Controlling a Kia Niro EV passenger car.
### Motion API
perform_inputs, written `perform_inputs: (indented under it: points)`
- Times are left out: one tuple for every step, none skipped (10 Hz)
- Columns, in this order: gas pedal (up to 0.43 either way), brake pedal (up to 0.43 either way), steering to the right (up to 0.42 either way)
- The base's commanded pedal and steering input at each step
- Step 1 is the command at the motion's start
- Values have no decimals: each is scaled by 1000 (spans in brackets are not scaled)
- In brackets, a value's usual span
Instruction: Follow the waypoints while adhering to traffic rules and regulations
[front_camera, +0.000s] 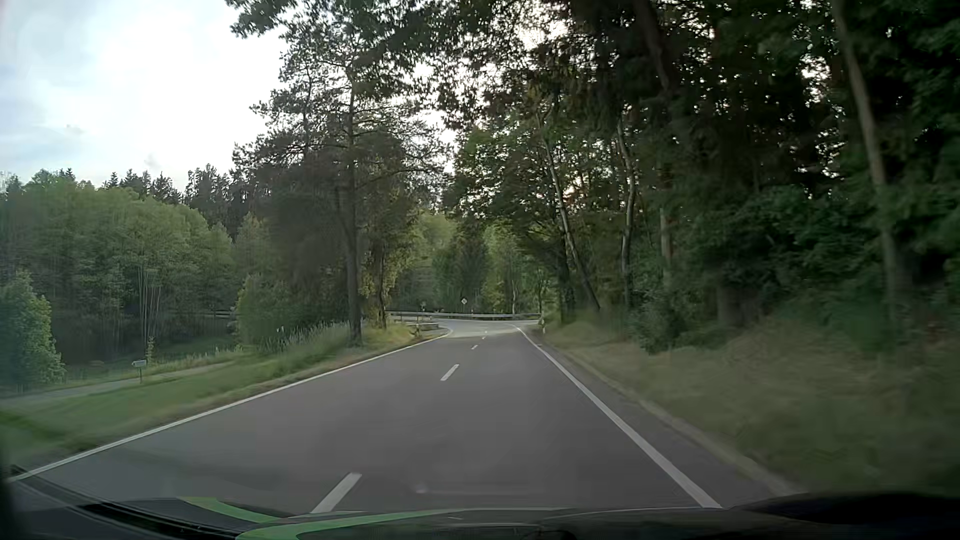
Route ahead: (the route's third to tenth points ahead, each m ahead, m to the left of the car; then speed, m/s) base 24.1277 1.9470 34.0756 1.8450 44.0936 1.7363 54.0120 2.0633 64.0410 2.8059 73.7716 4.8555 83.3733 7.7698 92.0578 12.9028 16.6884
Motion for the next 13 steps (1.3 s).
perform_inputs:
  points:
    - [0,79,-1]
    - [0,116,0]
    - [0,128,0]
    - [0,146,1]
    - [0,165,2]
    - [0,171,2]
    - [0,183,1]
    - [0,207,2]
    - [0,213,1]
    - [0,213,1]
    - [0,213,2]
    - [0,220,2]
    - [0,232,4]
